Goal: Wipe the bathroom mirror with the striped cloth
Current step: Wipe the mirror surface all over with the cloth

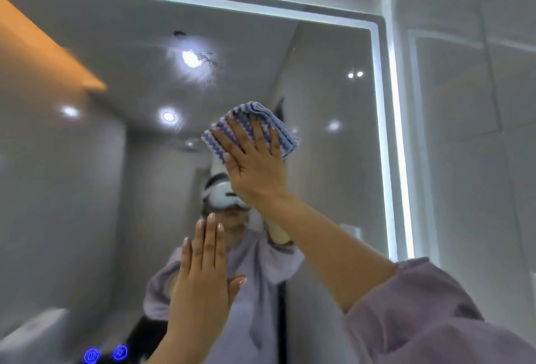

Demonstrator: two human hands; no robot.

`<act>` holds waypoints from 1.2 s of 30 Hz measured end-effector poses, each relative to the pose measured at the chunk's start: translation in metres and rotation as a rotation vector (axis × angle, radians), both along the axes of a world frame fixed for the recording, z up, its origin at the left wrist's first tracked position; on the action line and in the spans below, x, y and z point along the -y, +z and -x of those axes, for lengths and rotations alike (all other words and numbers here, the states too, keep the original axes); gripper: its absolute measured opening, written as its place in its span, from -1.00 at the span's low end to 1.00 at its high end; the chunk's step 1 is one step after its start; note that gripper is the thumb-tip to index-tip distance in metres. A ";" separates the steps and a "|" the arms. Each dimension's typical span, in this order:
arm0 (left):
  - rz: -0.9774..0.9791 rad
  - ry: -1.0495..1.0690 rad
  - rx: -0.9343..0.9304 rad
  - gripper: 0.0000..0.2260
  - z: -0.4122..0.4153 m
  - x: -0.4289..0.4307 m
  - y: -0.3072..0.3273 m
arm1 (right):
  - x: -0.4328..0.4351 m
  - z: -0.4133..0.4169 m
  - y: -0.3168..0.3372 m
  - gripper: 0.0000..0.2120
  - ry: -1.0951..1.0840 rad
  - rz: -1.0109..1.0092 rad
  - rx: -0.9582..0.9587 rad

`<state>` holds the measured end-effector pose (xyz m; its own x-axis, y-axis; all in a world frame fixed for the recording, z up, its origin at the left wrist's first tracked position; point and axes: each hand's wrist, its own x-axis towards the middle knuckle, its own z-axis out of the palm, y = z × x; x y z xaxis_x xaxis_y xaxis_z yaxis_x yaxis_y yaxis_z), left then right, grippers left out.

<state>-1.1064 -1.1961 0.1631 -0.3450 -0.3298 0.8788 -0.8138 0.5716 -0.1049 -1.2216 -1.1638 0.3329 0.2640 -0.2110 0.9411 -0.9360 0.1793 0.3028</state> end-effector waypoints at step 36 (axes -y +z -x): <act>0.211 -0.038 -0.055 -0.29 0.002 0.017 -0.007 | -0.027 0.032 0.099 -0.55 -0.034 -0.071 0.106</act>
<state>-1.1083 -1.2131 0.1559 -0.3034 -0.1242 0.9447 -0.8000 0.5718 -0.1818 -1.2540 -1.1368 0.4317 0.1556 -0.2854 0.9457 -0.9571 0.1934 0.2158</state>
